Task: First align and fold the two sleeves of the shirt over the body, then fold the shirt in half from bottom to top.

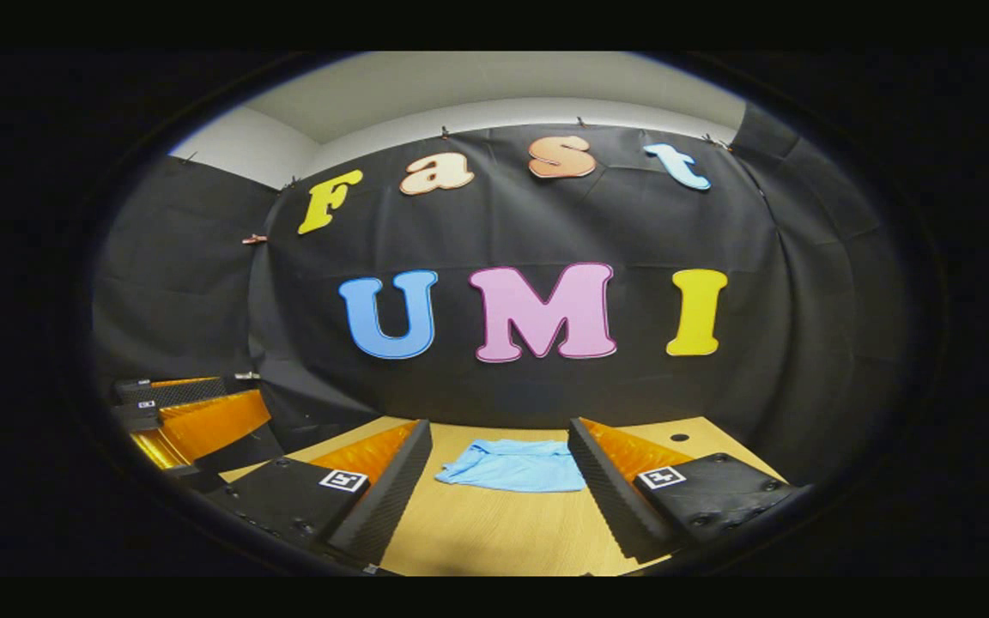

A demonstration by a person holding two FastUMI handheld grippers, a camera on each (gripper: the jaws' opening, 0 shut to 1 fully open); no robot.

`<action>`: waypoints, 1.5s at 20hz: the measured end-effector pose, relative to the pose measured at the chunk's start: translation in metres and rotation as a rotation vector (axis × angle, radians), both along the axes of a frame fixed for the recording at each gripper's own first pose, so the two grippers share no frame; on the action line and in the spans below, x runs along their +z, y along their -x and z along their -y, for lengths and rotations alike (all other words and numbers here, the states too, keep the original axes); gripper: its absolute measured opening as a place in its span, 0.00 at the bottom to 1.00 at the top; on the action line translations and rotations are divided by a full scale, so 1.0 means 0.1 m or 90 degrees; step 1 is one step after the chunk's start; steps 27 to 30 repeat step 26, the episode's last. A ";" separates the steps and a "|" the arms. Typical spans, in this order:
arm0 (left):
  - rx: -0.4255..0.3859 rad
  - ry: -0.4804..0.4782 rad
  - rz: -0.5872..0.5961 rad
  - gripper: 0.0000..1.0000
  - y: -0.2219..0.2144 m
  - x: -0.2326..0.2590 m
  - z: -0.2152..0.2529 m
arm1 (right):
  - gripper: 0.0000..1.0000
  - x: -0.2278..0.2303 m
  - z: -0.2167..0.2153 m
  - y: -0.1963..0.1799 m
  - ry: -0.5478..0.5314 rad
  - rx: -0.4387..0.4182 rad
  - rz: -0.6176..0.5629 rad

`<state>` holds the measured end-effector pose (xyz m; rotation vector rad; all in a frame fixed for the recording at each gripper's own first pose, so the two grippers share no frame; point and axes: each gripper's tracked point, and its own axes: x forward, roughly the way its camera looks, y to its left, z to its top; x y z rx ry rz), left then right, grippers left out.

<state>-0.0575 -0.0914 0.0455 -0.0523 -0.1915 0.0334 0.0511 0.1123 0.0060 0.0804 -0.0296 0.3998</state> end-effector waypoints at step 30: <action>0.002 0.004 -0.026 0.92 0.18 -0.22 -0.19 | 0.98 -0.06 -0.18 0.09 0.014 -0.003 0.004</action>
